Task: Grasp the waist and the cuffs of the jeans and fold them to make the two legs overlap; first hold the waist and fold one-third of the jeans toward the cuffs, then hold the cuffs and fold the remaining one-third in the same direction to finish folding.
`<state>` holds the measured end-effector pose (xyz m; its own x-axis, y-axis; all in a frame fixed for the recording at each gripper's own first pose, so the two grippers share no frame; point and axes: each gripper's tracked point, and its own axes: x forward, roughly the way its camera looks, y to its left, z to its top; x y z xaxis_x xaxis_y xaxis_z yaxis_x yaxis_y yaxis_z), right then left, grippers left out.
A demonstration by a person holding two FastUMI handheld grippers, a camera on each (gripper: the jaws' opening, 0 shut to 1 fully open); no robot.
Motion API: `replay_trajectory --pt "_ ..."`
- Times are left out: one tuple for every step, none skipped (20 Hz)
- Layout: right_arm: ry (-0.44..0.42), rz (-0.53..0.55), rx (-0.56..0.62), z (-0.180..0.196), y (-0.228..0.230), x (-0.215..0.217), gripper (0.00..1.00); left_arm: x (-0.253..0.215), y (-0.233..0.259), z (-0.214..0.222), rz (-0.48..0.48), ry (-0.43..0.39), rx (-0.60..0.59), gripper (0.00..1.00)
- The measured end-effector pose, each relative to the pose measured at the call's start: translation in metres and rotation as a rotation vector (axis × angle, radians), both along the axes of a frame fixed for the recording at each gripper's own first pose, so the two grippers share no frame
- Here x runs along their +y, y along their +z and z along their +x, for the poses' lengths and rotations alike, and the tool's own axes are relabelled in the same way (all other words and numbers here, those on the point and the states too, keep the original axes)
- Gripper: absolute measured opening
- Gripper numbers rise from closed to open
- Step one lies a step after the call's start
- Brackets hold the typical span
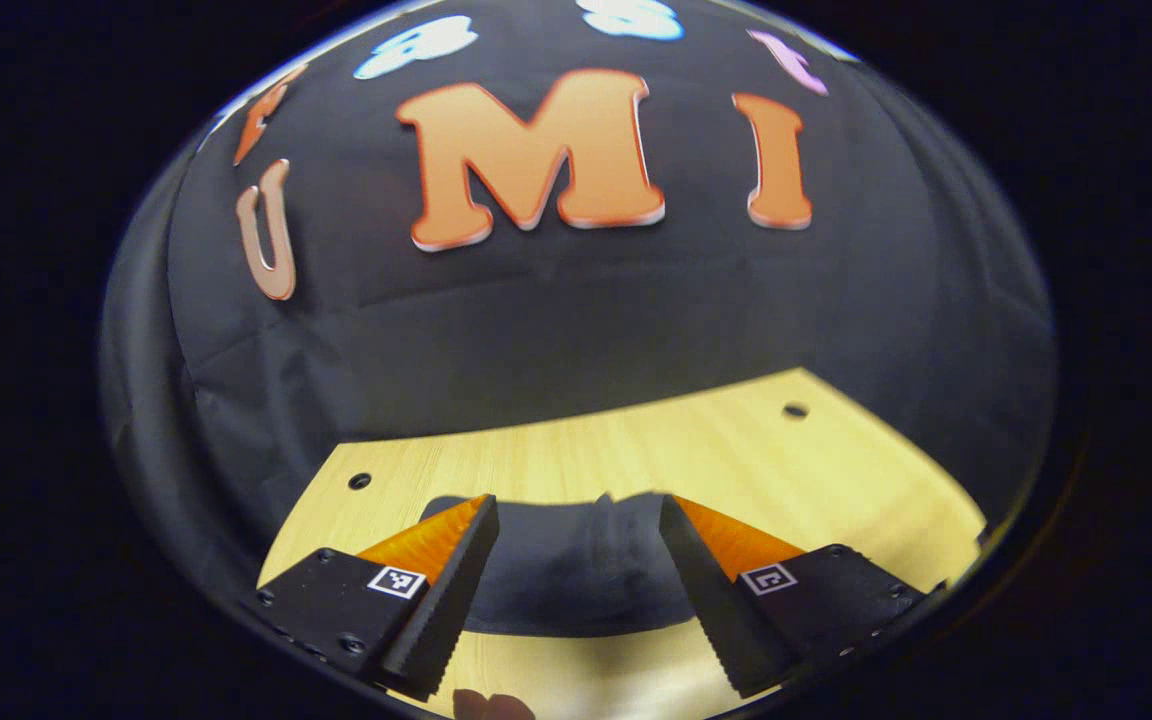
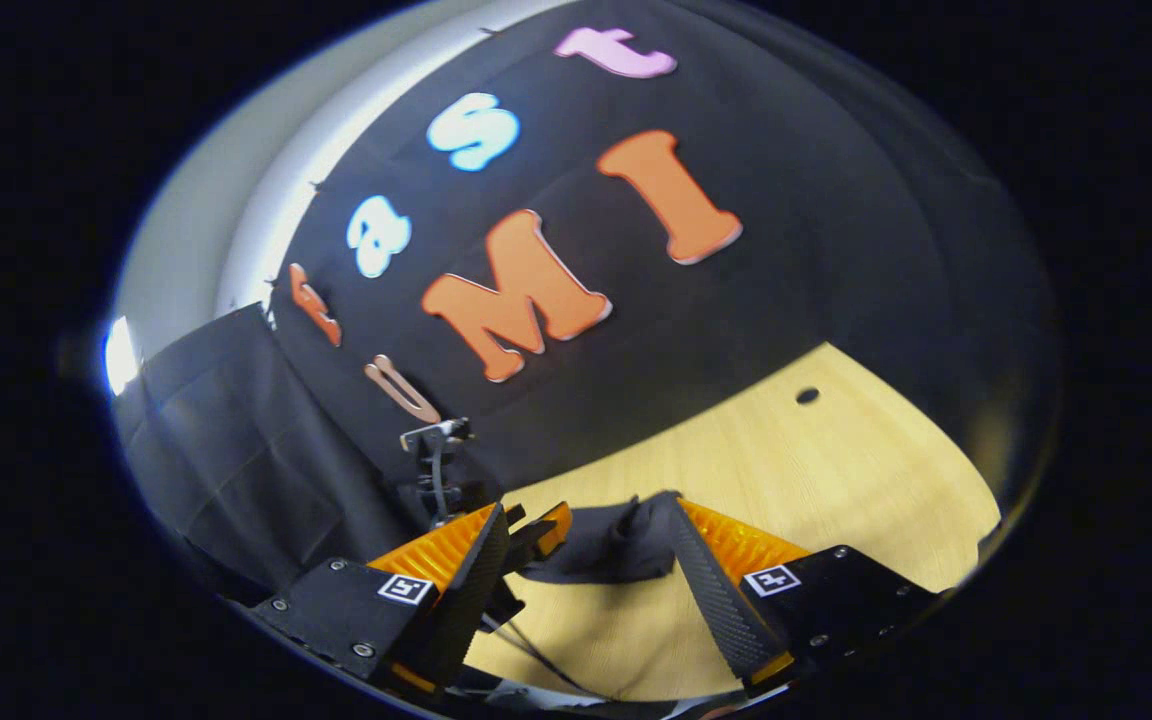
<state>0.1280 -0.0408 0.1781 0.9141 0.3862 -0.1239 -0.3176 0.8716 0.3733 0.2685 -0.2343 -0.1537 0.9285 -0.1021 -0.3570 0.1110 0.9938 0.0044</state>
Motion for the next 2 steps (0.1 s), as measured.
replay_trajectory --pt "0.019 -0.023 -0.049 0.005 0.009 0.015 0.97 0.009 0.017 -0.008 -0.041 -0.003 -0.035 0.98" --pt "-0.01 -0.093 -0.061 0.013 0.008 0.023 0.97 0.019 0.037 -0.016 -0.068 0.006 -0.073 0.98"
